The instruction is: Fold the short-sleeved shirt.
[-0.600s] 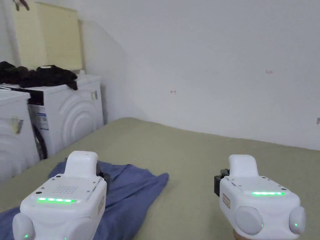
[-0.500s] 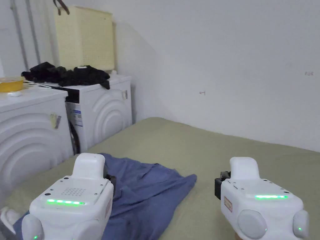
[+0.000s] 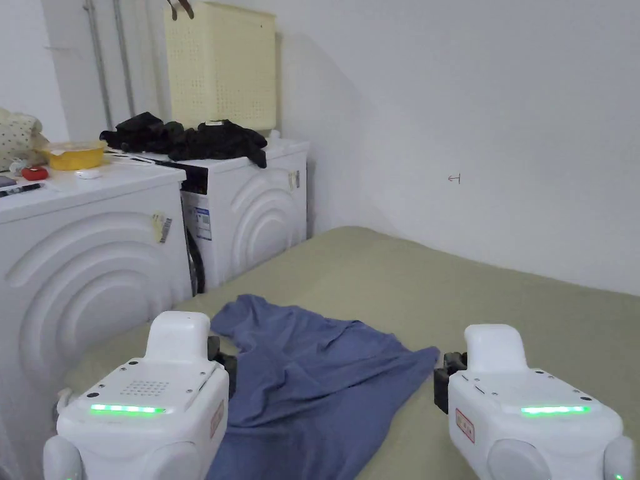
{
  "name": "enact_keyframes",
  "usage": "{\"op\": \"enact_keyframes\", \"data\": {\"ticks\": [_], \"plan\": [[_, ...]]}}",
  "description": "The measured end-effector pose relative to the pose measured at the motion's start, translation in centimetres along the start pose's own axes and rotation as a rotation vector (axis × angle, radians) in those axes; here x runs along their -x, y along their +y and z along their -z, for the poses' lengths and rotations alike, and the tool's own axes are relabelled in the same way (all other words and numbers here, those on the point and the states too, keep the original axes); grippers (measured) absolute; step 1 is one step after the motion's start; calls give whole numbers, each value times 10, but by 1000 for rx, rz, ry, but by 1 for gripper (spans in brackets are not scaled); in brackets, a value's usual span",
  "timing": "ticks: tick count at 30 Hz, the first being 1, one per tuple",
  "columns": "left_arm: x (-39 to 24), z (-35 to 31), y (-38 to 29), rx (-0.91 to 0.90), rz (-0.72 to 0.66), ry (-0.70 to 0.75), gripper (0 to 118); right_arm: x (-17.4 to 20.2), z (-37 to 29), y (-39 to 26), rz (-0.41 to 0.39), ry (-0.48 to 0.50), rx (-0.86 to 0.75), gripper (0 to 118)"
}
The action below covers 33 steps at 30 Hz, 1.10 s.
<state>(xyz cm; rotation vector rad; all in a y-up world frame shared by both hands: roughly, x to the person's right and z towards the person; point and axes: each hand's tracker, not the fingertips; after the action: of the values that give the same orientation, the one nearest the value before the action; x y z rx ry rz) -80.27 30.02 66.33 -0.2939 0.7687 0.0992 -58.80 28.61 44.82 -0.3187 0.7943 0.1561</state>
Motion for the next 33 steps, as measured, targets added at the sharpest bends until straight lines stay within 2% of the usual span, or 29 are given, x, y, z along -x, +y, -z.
{"op": "enact_keyframes", "data": {"ticks": [4,8,10,14,15,16,17,18,19,23,26,28,33], "plan": [[-19,36,14,45,32,-64,0,-27,-1,3,2,-38,6,1],[-44,107,34,186,72,-192,0,-64,0,4,23,-86,6,1],[-56,154,37,286,26,-272,0,-83,2,3,46,-101,16,1],[-88,264,46,611,126,-453,1,-129,13,-11,80,-152,55,1],[-97,289,50,718,125,-521,5,-142,15,-15,89,-163,69,1],[-106,308,52,782,161,-568,20,-150,16,-18,88,-170,79,1],[-116,326,51,825,217,-578,67,-160,18,-23,91,-176,92,1],[-126,344,48,866,247,-552,99,-167,19,-27,93,-182,109,1],[-134,358,42,892,261,-529,118,-174,21,-31,97,-185,121,1],[-160,406,5,914,253,-474,118,-202,22,-50,210,-159,159,1],[-176,409,-20,923,278,-385,118,-211,20,-62,193,-179,175,1],[-179,417,-34,949,291,-400,118,-217,20,-66,169,-187,188,1],[-184,434,-72,993,293,-378,118,-228,12,-74,235,-181,181,1]]}}
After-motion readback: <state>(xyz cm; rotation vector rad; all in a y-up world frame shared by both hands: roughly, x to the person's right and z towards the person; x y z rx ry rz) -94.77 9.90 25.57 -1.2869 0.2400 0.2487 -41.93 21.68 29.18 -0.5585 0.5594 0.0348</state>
